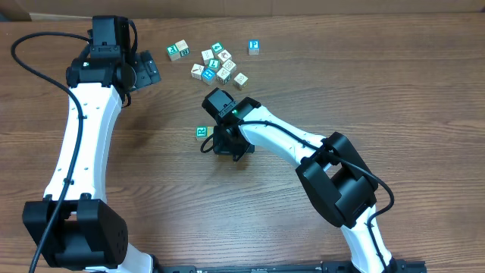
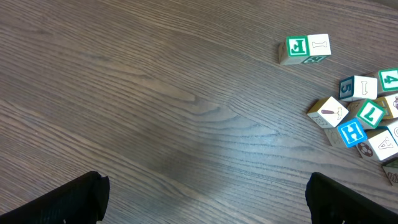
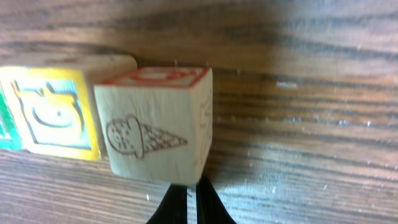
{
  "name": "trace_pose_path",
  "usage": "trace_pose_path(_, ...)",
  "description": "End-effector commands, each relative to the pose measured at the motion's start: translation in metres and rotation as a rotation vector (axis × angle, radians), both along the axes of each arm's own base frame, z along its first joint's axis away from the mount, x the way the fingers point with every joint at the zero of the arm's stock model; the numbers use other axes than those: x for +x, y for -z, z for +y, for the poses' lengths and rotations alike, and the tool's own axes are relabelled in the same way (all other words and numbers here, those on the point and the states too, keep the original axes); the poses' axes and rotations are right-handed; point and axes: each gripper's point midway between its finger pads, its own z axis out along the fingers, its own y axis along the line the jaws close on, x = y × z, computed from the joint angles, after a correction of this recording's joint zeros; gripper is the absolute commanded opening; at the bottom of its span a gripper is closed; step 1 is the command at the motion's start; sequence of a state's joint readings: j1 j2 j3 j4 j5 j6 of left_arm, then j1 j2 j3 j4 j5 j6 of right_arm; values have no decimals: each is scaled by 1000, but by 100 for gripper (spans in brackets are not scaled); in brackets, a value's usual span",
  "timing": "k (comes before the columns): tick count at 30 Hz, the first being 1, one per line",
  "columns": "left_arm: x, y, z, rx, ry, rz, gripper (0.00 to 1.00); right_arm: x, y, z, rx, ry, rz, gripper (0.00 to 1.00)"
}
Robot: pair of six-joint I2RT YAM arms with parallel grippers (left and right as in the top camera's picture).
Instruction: Form a horizontal line
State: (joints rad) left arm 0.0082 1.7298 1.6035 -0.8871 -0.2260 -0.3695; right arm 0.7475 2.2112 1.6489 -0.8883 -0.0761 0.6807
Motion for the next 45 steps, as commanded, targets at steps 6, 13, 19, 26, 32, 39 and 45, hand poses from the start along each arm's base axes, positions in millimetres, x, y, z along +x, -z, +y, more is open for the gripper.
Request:
trace_pose_path(6, 1, 0, 2, 16, -4, 0, 100, 9, -9, 0, 6, 10, -51, 4)
trace_pose_path(13, 1, 0, 2, 16, -4, 0, 99, 12, -10, 1, 7, 13, -66, 4)
trace_pose_path(19, 1, 0, 2, 16, -4, 0, 99, 14, -10, 3, 16, 13, -76, 4)
trace_pose_path(26, 1, 0, 2, 16, -4, 0, 100, 15, -11, 4, 18, 13, -78, 4)
trace_pose_path(32, 1, 0, 2, 16, -4, 0, 99, 17, -12, 6, 29, 13, -89, 4)
trace_pose_path(39, 1, 0, 2, 16, -4, 0, 99, 11, -10, 1, 6, 13, -64, 4)
trace_pose_path(45, 1, 0, 2, 16, -4, 0, 100, -4, -5, -18, -63, 17, 8, 4)
